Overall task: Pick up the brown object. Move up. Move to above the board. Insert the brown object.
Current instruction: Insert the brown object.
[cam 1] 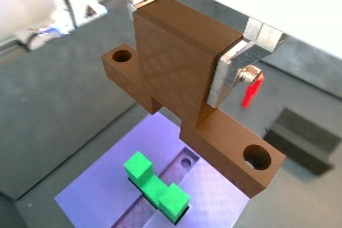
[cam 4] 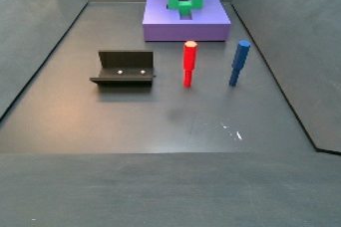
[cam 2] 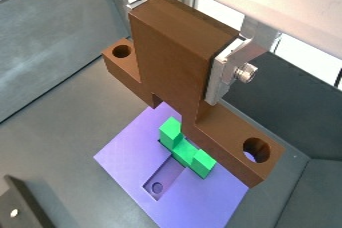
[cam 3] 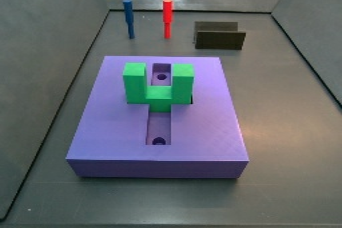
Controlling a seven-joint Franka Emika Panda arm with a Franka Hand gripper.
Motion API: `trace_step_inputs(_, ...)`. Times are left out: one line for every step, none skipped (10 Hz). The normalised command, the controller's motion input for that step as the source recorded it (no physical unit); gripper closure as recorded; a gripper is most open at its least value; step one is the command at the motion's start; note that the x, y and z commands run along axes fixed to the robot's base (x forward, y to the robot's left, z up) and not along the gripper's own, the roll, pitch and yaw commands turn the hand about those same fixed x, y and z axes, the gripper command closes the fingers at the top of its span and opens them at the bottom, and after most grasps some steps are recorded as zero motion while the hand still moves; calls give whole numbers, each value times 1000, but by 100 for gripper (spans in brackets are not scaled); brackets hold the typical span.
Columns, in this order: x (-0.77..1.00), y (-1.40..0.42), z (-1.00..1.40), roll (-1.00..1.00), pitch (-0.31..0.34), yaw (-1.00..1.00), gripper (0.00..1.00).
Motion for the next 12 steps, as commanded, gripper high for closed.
trace_step_inputs(-100, -46, -483, -113, -249, -974, 100)
trace_step_inputs(-77, -31, -486, -99, -211, -991, 100)
trace_step_inputs(-71, -37, -469, -107, -187, -980, 100)
trace_step_inputs(-80, -37, -480, -107, -201, -977, 100)
trace_step_inputs(-89, -37, -497, -103, -214, -980, 100)
trace_step_inputs(-49, -66, -477, -64, -191, -994, 100)
trace_step_inputs(0, -137, -394, 0, -70, -1000, 100)
trace_step_inputs(0, -169, -369, 0, 0, -1000, 100)
trace_step_inputs(0, -186, -314, 13, 0, -997, 100)
trace_step_inputs(0, -194, -260, 87, 0, -946, 100)
trace_step_inputs(0, -191, -180, 154, 0, -903, 100)
trace_step_inputs(0, -169, -166, 160, 0, -909, 100)
